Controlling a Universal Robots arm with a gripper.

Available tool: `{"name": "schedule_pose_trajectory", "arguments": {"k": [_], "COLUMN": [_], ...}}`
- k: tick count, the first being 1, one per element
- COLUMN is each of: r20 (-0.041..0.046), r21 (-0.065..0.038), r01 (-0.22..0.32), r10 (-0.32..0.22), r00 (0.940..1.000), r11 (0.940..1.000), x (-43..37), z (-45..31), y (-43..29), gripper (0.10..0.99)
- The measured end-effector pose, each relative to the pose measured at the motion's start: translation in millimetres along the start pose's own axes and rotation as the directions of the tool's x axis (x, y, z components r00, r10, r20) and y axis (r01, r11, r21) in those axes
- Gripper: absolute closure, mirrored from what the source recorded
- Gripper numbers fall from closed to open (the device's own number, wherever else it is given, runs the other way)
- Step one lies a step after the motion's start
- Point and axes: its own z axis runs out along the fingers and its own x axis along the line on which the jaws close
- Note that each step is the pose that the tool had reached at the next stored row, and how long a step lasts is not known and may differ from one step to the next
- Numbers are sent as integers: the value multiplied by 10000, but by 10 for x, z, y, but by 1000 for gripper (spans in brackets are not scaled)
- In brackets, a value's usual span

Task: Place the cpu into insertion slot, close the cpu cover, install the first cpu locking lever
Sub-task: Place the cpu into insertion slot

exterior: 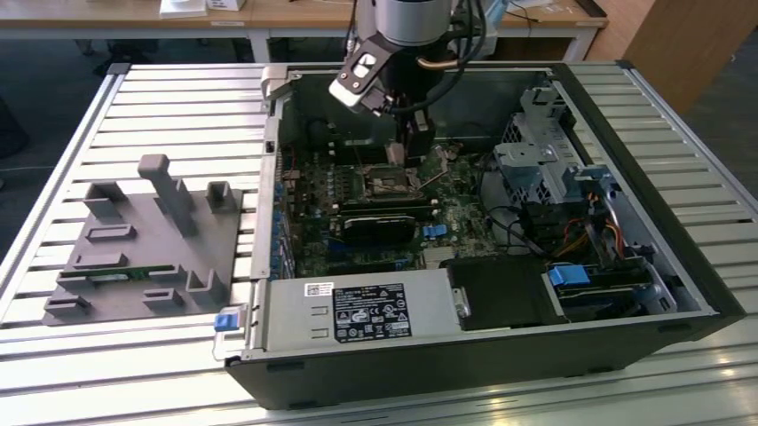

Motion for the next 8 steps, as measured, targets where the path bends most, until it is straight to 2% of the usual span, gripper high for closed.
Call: {"name": "schedule_pose_trajectory", "arguments": {"k": [8], "r20": [0], "r21": [0], "r01": [0], "r10": [0], "r00": [10000], "r11": [10000], "x": [0], "z": [12], "y": [-1], "gripper": [561]}}
